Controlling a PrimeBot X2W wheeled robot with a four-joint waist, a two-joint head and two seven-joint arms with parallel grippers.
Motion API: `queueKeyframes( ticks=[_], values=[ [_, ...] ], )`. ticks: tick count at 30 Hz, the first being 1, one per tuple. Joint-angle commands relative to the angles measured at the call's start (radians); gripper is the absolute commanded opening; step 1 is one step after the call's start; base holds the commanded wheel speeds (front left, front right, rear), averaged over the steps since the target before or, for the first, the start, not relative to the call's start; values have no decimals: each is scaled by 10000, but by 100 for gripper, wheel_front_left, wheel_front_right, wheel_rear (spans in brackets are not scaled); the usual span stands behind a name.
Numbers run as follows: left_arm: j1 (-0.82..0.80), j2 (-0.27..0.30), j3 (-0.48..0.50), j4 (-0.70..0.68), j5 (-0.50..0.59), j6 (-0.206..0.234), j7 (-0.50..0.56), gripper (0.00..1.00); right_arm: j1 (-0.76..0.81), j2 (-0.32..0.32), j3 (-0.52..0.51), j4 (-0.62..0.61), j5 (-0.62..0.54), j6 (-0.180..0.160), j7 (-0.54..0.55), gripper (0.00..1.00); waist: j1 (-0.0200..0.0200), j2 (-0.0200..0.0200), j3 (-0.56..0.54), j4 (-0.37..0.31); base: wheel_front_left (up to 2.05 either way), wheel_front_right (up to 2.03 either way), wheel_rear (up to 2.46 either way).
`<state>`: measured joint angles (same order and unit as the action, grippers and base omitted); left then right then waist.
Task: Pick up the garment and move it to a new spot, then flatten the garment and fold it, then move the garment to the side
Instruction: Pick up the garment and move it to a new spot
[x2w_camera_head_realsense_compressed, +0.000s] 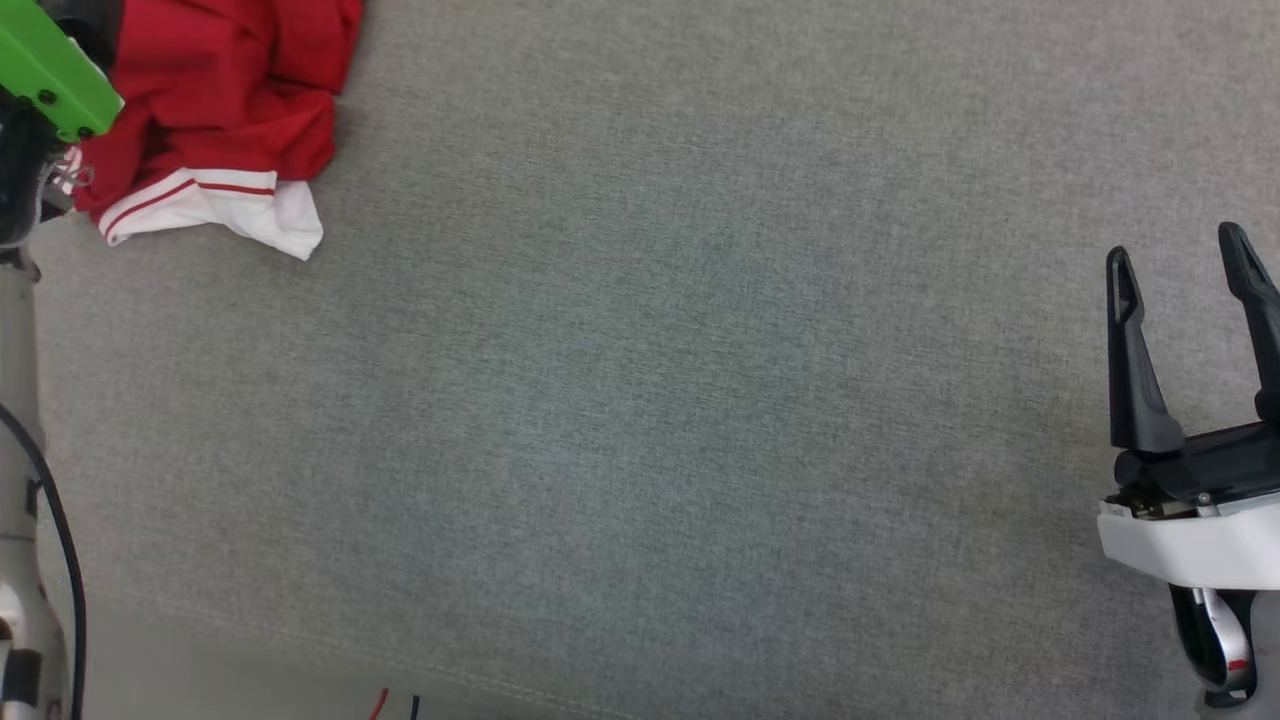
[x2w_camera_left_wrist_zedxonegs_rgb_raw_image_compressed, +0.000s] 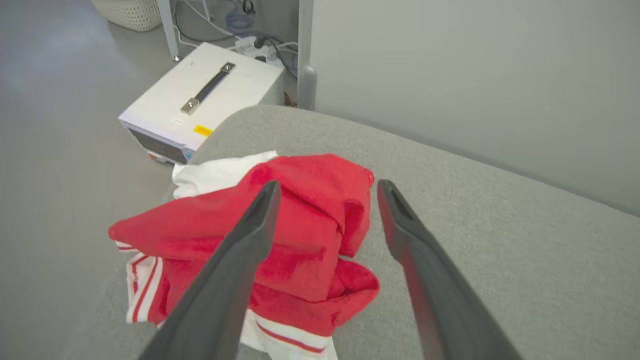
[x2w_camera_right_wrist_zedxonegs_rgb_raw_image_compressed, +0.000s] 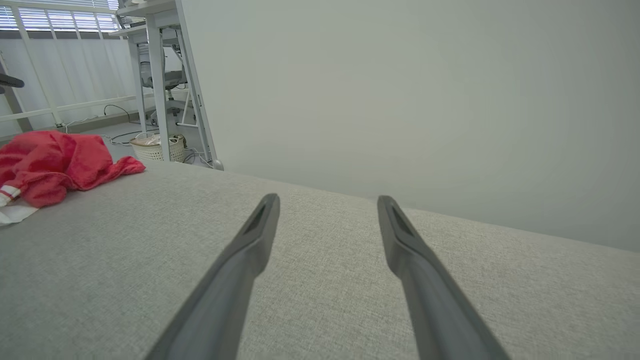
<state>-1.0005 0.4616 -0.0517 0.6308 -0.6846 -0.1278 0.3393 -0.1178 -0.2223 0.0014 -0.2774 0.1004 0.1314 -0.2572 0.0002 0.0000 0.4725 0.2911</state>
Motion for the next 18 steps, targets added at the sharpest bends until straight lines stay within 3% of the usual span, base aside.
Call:
queueKeyframes(
  ticks=[1, 8, 13, 18],
  values=[
    [-280, 200, -158, 166, -324, -27, 707, 100, -193, -70, -14, -97, -32, -7, -46, 100, -2, 0, 817, -507, 0, 0, 0],
    [-817, 1001, -809, 1060, -959, -26, 3734, 100, -484, -240, -68, -270, -14, -7, -46, 100, -2, 0, 1531, -852, 0, 0, 0],
    [-849, 964, -1294, 1749, -848, 112, 4890, 100, -608, -316, -146, -332, 9, -7, -46, 100, -2, 0, 1951, -1059, 0, 0, 0],
    [-651, 837, -1441, 2286, -771, 263, 4881, 100, -710, -353, -147, -355, 44, -7, -46, 100, -2, 0, 2126, -1191, 0, 0, 0]
  ],
)
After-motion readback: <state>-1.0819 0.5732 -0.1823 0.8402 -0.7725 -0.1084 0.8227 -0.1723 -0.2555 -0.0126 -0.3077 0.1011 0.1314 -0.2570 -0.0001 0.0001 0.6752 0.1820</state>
